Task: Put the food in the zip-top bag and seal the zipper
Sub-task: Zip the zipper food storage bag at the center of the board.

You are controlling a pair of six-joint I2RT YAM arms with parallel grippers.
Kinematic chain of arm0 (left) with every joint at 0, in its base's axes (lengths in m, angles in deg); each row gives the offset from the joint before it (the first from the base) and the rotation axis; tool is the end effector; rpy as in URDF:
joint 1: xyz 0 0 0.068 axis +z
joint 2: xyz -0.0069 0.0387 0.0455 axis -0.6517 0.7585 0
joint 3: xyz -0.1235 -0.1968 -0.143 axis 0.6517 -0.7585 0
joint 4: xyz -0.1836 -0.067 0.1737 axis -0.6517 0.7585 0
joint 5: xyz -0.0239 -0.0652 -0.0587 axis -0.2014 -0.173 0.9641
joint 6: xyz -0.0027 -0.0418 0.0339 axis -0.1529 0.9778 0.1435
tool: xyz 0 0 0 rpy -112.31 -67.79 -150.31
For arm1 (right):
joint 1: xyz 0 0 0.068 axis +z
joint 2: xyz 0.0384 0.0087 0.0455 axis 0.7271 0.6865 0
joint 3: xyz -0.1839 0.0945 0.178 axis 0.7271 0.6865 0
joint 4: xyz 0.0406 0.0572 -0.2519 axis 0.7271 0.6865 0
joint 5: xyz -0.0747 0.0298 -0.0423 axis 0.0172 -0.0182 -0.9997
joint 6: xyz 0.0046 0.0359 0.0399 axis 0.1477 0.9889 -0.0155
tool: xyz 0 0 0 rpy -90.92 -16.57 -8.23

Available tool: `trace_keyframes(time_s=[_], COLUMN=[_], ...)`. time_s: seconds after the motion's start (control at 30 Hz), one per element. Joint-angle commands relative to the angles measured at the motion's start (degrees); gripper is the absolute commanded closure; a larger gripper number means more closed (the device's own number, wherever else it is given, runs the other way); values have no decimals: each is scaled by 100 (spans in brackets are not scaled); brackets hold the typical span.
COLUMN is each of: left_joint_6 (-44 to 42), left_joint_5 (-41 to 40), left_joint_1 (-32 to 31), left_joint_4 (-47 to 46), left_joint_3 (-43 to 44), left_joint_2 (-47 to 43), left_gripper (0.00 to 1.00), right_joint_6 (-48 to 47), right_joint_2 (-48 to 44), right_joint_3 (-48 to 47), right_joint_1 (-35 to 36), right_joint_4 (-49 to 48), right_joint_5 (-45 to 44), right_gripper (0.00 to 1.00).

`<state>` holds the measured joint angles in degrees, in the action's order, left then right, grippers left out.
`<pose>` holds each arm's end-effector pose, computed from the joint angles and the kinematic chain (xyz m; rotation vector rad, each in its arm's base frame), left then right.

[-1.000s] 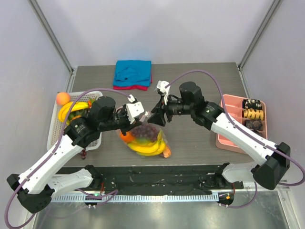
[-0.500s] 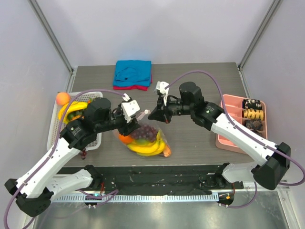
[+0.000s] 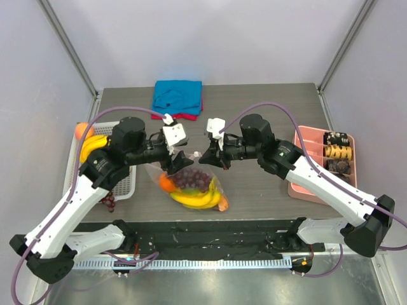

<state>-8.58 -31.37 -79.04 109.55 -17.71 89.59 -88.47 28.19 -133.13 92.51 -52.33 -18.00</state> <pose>0.1427 -0.1328 0.4186 1.1630 1.5886 -0.6935 0.1777 0.2116 0.3766 -1.3234 1.4889 0.9372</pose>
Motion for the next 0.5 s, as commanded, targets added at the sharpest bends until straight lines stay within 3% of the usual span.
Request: trace_keyframes(time_s=[0.0, 0.2, 0.47], left_joint_6=[-337, -398, -522], left_joint_5=[748, 1100, 1048], left_joint_1=[23, 23, 31], left_joint_4=[-208, -322, -375], left_joint_3=[108, 134, -121], left_joint_2=[191, 358, 367], left_gripper=[35, 39, 63], right_joint_6=[-349, -472, -490], right_joint_2=[-265, -265, -265], right_joint_3=[-281, -334, -387], right_joint_1=[98, 194, 265], right_joint_4=[-195, -107, -99], right_joint_5=[-80, -176, -343], right_gripper=[99, 99, 99])
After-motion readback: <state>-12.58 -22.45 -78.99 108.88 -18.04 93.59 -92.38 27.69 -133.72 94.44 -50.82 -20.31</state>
